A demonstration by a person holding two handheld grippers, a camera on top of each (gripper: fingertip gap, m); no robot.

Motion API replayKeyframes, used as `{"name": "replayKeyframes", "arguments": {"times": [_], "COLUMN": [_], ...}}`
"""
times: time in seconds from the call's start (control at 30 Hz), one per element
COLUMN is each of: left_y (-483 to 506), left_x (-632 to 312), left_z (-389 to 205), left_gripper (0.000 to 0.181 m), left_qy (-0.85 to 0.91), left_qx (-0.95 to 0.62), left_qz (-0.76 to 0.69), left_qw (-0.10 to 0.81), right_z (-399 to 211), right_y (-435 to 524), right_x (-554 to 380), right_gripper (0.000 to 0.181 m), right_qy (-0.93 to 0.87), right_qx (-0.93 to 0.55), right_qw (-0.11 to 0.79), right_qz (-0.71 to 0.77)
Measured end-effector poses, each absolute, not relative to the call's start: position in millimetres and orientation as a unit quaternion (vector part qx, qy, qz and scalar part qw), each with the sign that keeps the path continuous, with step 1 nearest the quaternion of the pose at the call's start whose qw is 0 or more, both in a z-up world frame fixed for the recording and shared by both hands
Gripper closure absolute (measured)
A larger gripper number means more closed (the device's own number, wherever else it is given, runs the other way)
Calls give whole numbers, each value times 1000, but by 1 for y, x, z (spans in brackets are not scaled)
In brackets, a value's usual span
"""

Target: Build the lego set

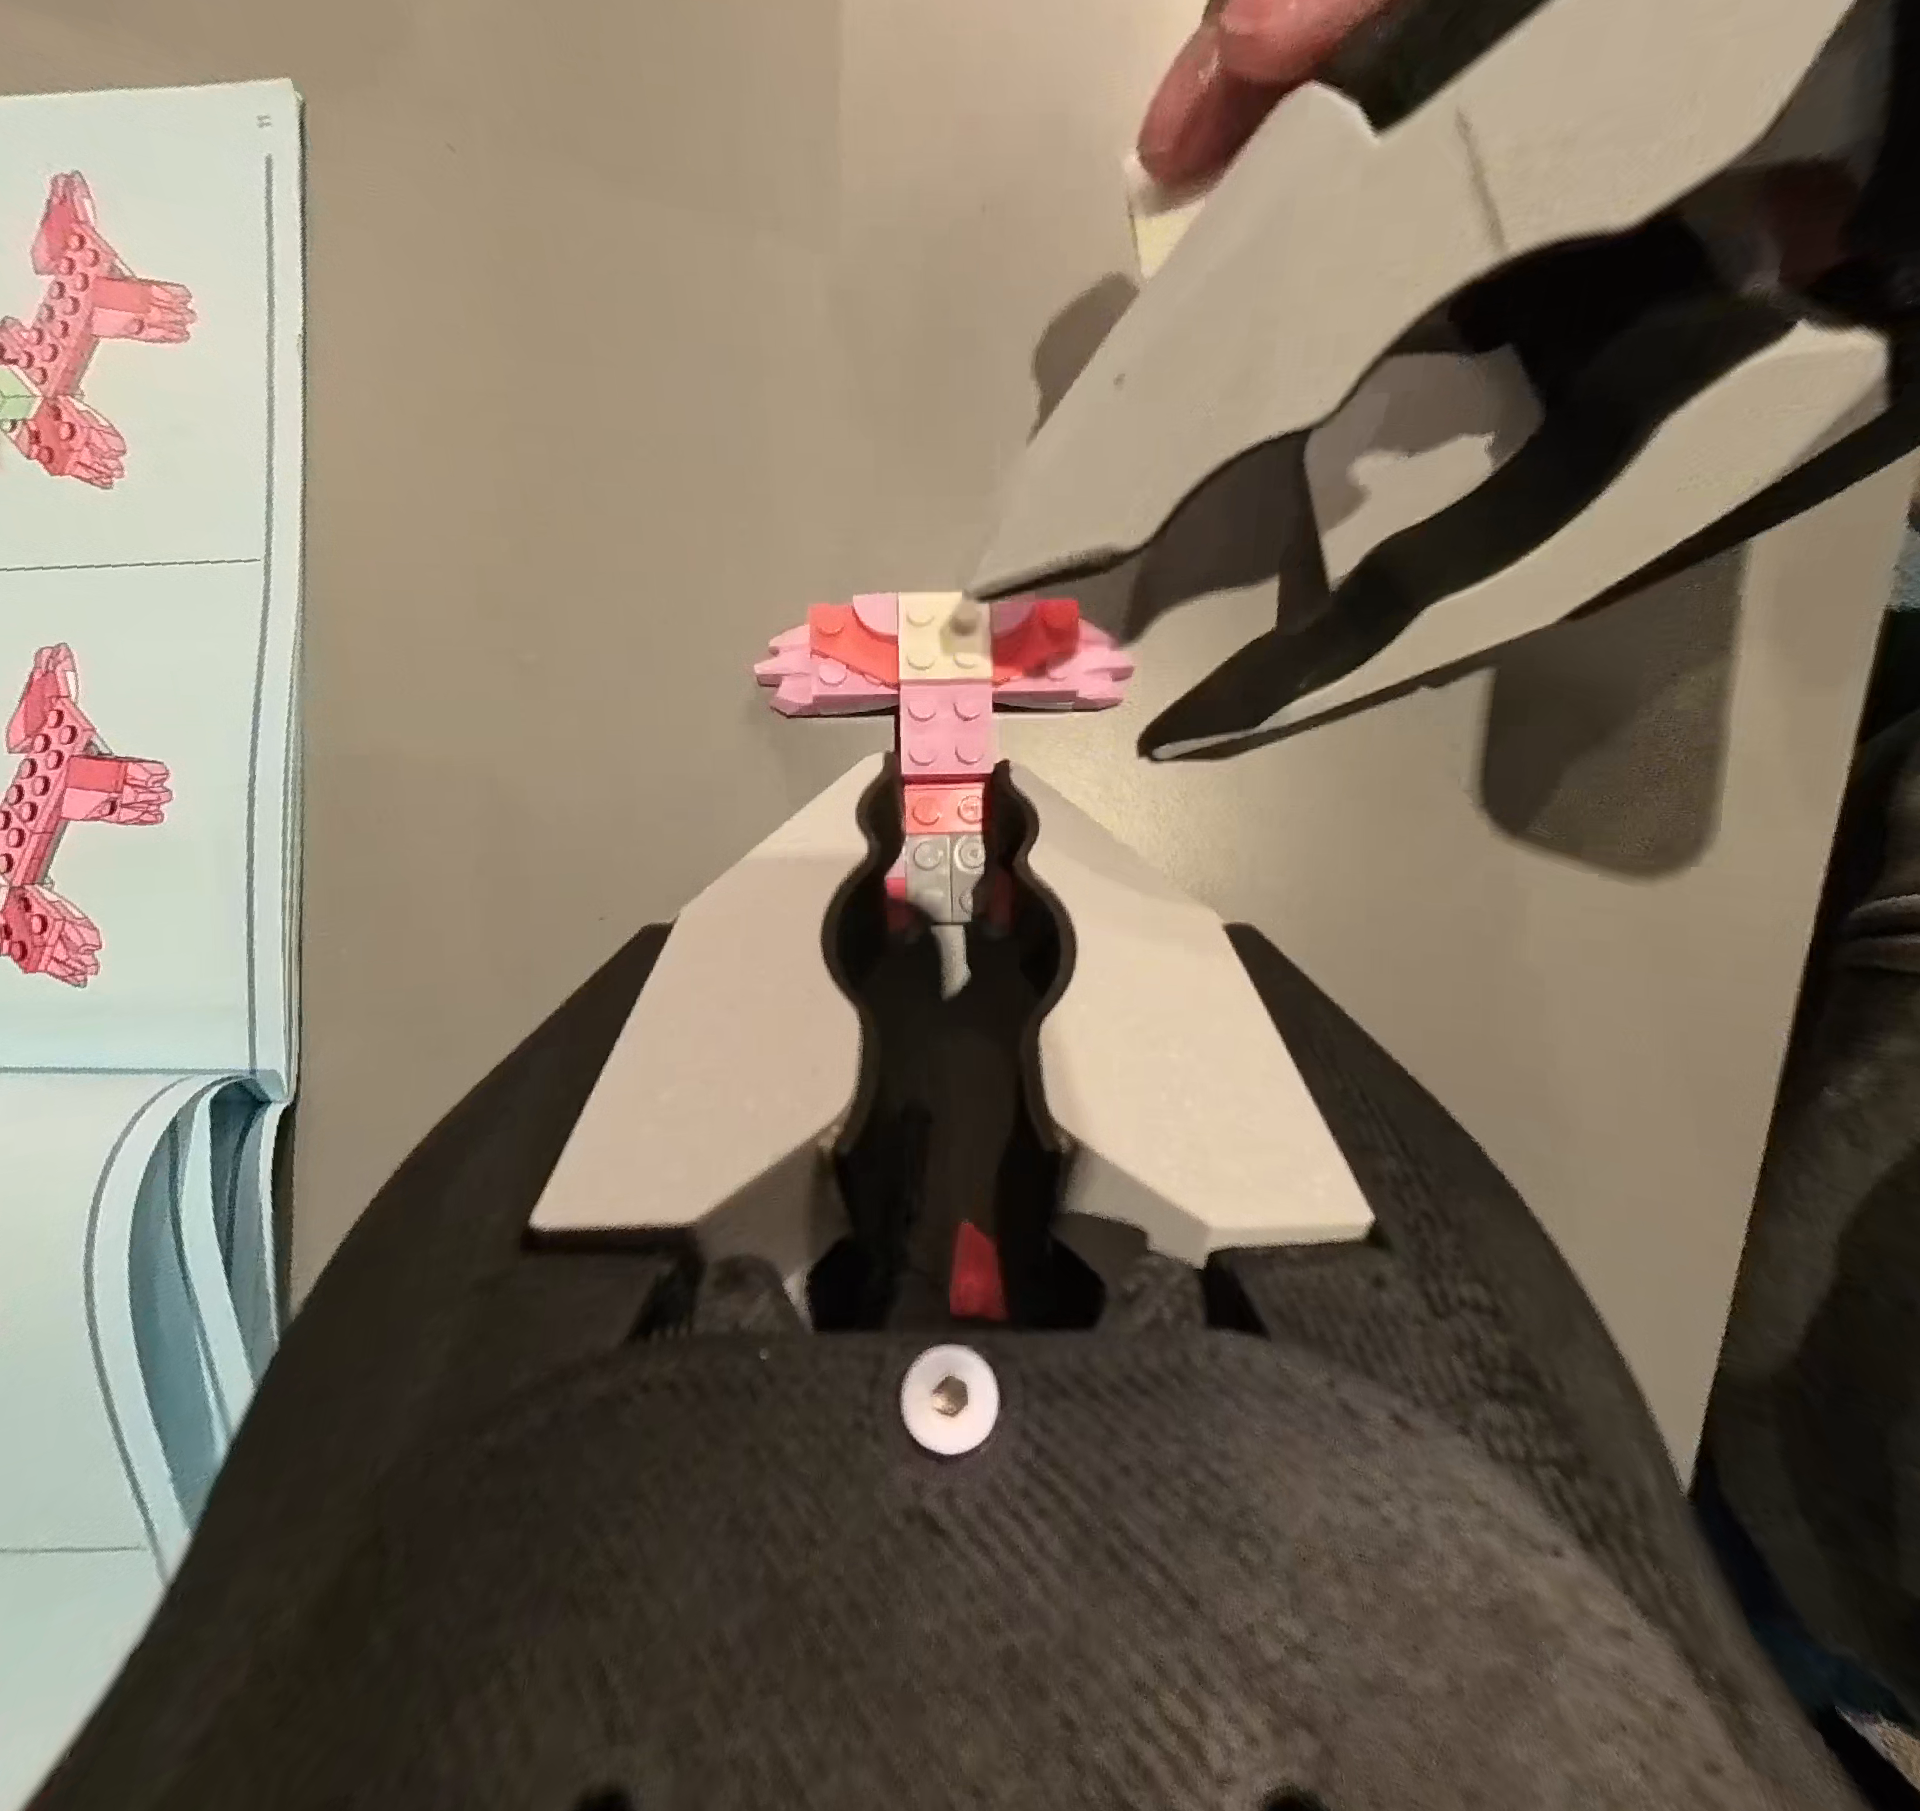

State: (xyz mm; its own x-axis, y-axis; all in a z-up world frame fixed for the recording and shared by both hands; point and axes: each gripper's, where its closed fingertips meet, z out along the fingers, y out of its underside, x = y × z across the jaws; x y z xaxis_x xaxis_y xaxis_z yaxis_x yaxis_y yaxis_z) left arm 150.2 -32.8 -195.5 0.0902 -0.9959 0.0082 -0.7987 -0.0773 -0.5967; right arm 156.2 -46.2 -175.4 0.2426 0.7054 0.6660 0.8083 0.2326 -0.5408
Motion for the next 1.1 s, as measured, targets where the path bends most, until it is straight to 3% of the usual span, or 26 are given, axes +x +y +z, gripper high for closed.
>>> {"name": "replayKeyframes", "arguments": {"times": [0.37, 0.7, 1.0, 1.1], "left_y": [-25, -31, -49, -50], "left_x": [154, 146, 138, 138], "left_z": [-184, -185, -145, -134], "left_gripper": [165, 165, 165, 143], "left_qy": [590, 611, 598, 594], "left_qx": [-719, -706, -687, -669], "left_qz": [-296, -276, -334, -346], "left_qw": [220, 229, 245, 282], "right_z": [-175, -167, -145, -132], "right_y": [-31, -35, -33, -31], "right_x": [148, 156, 135, 133], "right_gripper": [138, 132, 161, 173], "right_qy": [-623, -556, -651, -632], "right_qx": [-606, -679, -500, -492], "right_qw": [475, 479, 526, 552], "right_qz": [-138, -4, -223, -230]}}
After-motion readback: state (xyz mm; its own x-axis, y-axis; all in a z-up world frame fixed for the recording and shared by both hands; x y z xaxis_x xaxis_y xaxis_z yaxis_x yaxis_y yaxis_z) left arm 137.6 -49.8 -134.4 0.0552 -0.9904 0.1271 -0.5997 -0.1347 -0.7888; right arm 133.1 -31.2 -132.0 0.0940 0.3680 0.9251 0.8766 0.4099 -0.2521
